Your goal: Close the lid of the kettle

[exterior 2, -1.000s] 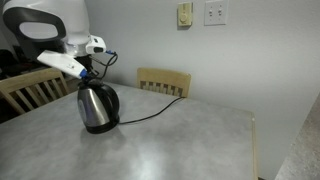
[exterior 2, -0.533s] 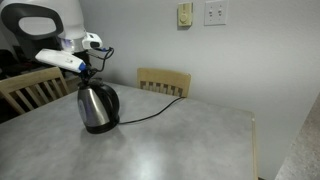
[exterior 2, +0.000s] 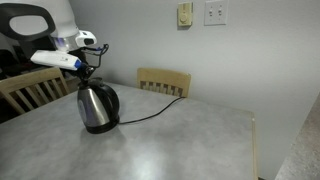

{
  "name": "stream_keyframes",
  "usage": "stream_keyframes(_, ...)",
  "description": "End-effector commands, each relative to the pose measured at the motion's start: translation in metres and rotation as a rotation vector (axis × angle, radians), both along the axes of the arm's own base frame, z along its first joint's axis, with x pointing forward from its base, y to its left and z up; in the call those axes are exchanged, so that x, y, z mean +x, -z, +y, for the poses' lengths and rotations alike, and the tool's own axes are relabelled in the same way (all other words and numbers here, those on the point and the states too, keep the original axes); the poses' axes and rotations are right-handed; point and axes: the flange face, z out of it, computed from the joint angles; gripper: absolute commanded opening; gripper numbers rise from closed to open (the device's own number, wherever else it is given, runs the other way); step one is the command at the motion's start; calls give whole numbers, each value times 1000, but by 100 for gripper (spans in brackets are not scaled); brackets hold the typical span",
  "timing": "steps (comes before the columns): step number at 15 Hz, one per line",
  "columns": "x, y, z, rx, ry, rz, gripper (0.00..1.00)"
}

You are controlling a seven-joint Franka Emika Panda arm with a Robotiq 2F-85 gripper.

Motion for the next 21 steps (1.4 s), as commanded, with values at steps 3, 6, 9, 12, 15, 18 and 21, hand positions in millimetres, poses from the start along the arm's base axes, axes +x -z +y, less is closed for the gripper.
stream_keyframes(3,-23,4,1,-77,-19,-42,0)
stream_keyframes(6,-29,-1,8,-75,-58,-73,0)
stream_keyframes(9,-35,-4,15,-79,-106,-112,0)
stream_keyframes(12,-39,-10,22,-87,-159,-181,0)
stream_keyframes(15,-46,-17,26,-100,-172,-232,0)
stream_keyframes(18,-54,-19,26,-109,-138,-238,0)
stream_keyframes(21,-64,-19,26,-116,-109,-242,32)
